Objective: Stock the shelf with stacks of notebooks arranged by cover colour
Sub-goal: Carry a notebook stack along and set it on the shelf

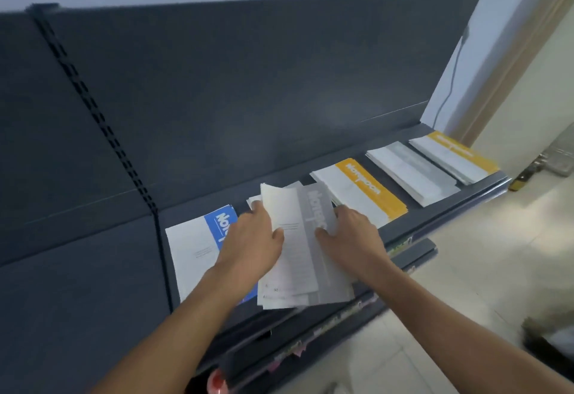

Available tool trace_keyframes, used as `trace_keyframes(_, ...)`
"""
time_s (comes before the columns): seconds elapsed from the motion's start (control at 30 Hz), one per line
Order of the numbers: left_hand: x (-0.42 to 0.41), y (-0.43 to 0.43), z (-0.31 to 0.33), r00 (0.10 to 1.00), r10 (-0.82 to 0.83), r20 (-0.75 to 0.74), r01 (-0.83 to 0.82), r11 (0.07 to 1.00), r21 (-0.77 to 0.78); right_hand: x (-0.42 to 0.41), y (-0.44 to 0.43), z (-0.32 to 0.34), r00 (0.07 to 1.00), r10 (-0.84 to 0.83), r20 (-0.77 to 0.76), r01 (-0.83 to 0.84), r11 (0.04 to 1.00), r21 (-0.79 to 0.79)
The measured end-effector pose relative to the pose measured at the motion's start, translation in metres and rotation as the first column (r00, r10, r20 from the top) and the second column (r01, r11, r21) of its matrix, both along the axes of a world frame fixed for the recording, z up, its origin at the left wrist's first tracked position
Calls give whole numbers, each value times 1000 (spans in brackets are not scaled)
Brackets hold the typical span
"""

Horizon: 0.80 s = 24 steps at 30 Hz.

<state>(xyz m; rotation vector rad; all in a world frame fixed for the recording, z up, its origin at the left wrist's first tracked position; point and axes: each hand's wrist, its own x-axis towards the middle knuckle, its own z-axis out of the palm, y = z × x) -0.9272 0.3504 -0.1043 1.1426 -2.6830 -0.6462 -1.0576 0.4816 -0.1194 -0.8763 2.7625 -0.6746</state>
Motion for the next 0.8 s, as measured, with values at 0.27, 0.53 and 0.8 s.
trace_keyframes(0.27,-70,6,1,968,250,-8,-250,968,12,-93,-30,3,966,244,85,-242,970,-28)
trace_keyframes(0.53,-74,10,-18,891,454,-24,-453,891,31,-116,-66,-6,876,454,164,-461,888,4)
trace_keyframes(0.8,-69,9,-41,890,452,55,-449,892,-52,-111,-79,-29,833,544,101,-553,825,115)
